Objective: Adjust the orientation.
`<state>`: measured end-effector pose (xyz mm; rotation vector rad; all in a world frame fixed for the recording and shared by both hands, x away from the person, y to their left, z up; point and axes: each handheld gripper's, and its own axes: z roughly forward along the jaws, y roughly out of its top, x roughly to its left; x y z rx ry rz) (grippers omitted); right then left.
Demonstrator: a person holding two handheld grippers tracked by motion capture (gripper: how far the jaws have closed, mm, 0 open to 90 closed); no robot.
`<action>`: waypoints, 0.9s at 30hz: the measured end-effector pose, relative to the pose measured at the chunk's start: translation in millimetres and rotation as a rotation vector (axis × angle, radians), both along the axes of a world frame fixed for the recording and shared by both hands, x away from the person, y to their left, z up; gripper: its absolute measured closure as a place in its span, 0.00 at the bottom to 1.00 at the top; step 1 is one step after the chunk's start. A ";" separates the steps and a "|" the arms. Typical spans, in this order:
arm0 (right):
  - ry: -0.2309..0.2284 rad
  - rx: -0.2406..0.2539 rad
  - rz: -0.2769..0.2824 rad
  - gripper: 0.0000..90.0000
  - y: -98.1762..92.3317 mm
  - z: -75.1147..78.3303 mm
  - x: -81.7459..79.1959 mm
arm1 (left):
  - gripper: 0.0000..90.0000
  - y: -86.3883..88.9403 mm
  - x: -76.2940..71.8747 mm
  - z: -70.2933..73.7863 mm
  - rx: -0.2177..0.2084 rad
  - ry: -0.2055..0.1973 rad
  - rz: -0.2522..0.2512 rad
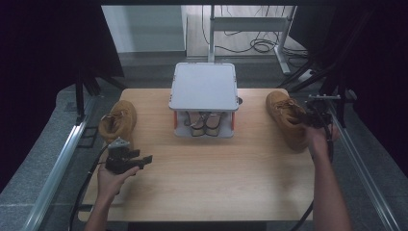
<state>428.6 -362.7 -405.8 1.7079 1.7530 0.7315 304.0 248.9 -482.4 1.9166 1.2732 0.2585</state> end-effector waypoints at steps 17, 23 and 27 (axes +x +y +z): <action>0.012 0.080 0.000 0.65 -39.1 -13.5 9.0 | 0.38 1.3 0.3 3.2 0.005 -0.015 0.015; 0.023 0.052 0.006 0.61 -36.4 -12.9 11.4 | 0.39 5.2 -3.2 13.6 -0.008 -0.046 0.021; 0.028 0.056 0.017 0.58 -38.2 -11.9 11.2 | 0.39 11.3 -4.3 25.0 -0.022 -0.075 0.034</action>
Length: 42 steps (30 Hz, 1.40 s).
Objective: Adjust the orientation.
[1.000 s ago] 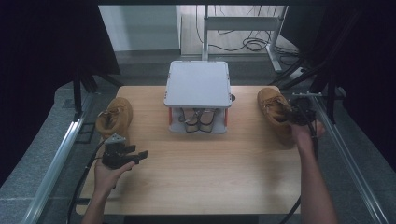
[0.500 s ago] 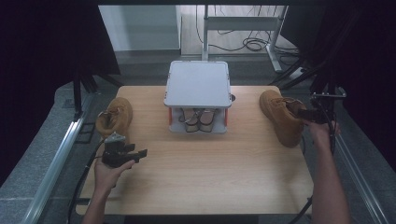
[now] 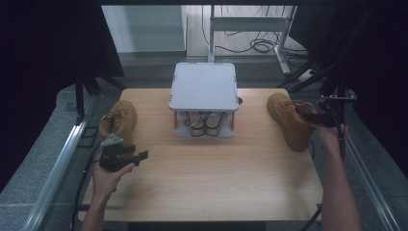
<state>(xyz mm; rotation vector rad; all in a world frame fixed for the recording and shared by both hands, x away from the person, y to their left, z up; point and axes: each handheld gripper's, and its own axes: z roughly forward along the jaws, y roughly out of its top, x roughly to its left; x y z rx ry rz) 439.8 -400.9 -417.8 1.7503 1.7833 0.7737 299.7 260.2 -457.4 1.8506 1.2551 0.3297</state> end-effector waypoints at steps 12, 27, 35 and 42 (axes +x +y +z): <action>-0.016 -0.002 0.011 0.57 -3.9 5.5 -3.9 | 0.40 41.5 3.2 54.9 -0.008 -0.075 0.103; 0.026 -0.033 0.029 0.57 -3.5 -0.8 1.3 | 0.44 96.3 69.2 47.3 0.084 0.087 0.324; 0.060 -0.053 0.047 0.60 -2.0 -9.2 9.4 | 0.56 98.6 94.0 26.0 0.126 0.189 0.351; 0.087 -0.042 0.063 0.70 -6.4 -7.9 14.4 | 0.75 94.2 103.8 21.2 0.148 0.224 0.323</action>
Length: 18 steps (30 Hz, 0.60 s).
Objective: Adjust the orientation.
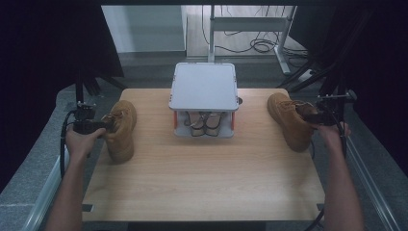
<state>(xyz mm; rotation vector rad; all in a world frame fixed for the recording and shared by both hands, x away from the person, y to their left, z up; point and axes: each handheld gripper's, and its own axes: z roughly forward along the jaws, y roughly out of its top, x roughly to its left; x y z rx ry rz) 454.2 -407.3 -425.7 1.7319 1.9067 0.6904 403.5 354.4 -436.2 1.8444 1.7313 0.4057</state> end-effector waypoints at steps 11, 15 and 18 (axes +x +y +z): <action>-0.014 0.130 0.032 0.85 -10.7 -1.1 -2.9 | 0.85 2.8 1.9 -0.3 -0.024 0.001 -0.061; -0.041 0.168 0.056 0.86 -12.9 -2.7 -6.0 | 0.86 9.3 3.3 0.4 -0.060 -0.007 -0.095; -0.057 0.182 0.082 0.86 -12.0 -2.0 -7.0 | 0.86 13.9 3.2 1.9 -0.102 -0.010 -0.127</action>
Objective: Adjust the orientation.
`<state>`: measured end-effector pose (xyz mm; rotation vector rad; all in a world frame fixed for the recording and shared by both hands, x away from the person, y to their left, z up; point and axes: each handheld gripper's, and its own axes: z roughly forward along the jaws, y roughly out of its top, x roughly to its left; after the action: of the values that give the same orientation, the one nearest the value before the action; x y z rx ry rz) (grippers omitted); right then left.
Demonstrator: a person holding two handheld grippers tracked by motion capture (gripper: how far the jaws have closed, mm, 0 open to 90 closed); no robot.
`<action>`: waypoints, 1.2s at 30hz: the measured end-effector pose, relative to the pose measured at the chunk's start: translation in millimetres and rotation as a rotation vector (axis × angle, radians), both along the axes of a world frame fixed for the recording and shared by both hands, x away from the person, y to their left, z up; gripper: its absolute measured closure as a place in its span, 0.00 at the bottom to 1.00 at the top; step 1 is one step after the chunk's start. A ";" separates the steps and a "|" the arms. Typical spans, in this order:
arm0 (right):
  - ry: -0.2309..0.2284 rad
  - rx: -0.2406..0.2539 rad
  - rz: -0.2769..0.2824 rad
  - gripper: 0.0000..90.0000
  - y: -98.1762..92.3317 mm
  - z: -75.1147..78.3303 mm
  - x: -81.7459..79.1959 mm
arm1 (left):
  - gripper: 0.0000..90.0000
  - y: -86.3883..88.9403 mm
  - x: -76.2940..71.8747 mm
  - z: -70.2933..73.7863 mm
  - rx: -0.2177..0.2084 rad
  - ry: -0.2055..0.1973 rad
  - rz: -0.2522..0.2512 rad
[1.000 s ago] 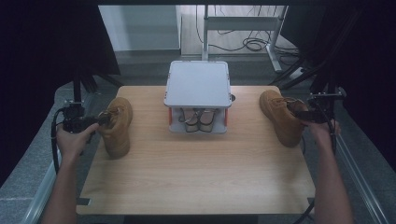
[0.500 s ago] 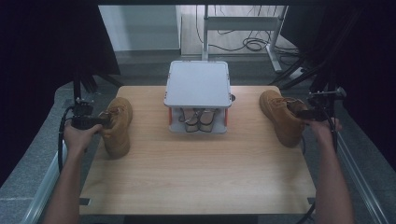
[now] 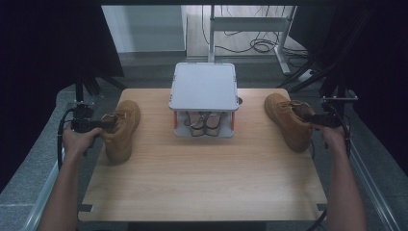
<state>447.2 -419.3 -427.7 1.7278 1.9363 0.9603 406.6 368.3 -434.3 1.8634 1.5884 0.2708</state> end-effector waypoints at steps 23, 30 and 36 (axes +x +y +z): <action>0.017 -0.021 0.164 0.82 14.9 -0.5 -15.8 | 0.86 -3.3 4.3 2.3 -0.029 0.012 -0.155; 0.016 -0.050 0.183 0.78 14.8 -0.7 -14.9 | 0.80 -2.1 2.7 0.6 -0.024 0.022 -0.150; 0.009 -0.076 0.204 0.69 20.1 5.3 -11.3 | 0.66 -7.9 -1.5 15.2 -0.008 -0.041 -0.133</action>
<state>436.0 -399.2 -422.4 1.5179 2.1573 0.9346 405.1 360.5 -419.1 1.9353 1.4293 0.2417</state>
